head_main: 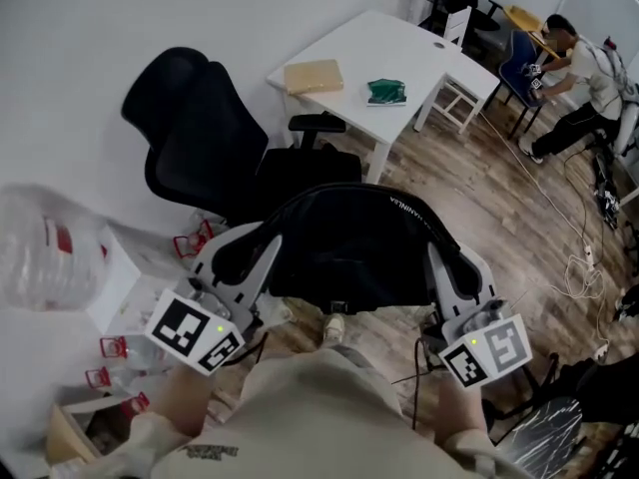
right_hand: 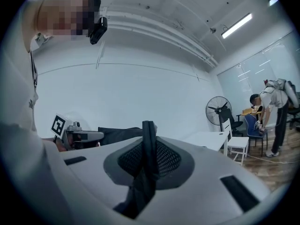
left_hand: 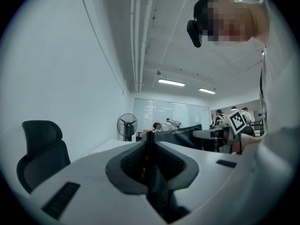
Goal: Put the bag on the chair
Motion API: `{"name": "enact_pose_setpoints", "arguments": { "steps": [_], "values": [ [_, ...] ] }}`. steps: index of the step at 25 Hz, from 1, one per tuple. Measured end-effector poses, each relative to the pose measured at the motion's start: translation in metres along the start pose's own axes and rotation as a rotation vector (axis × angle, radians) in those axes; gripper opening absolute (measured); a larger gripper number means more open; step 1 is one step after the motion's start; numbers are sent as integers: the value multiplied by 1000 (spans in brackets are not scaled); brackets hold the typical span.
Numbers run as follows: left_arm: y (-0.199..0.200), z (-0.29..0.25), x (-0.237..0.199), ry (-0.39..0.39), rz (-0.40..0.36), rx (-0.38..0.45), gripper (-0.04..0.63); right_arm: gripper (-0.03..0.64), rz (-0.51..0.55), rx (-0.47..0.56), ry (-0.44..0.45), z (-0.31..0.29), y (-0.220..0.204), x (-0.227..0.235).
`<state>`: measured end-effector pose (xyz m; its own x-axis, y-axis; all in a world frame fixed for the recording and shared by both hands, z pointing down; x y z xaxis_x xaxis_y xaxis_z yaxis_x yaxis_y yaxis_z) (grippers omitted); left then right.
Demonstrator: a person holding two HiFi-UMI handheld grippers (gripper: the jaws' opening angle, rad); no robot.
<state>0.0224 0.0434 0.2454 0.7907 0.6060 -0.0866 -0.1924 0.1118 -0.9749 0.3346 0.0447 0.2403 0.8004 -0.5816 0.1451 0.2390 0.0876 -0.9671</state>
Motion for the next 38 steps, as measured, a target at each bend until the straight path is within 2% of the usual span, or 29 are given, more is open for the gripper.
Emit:
{"name": "enact_pose_setpoints", "arguments": {
  "steps": [8, 16, 24, 29, 38],
  "values": [
    [-5, -50, 2, -3, -35, 32, 67, 60, 25, 54, -4, -16, 8, 50],
    [3, -76, -20, 37, -79, 72, 67, 60, 26, 93, 29, -55, 7, 69],
    [3, -92, -59, 78, -110, 104, 68, 60, 43, 120, 44, -100, -4, 72],
    [-2, -100, -87, 97, -82, 100, 68, 60, 49, 120, 35, -129, -16, 73],
    [-17, -110, -156, 102, -81, 93, 67, 61, 54, 110, 26, -193, -43, 68]
  ]
}}
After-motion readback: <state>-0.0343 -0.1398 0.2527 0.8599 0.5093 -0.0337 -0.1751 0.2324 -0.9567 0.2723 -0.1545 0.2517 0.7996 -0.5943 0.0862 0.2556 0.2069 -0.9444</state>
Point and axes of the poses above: the fingertips, and each gripper's own axes: z backward along the fingers, x to its right, y out of its top, the point moved 9 cm from there along z, backward along the fingers, and after that the axes turned 15 degrees about x, right-handed, at the moved point
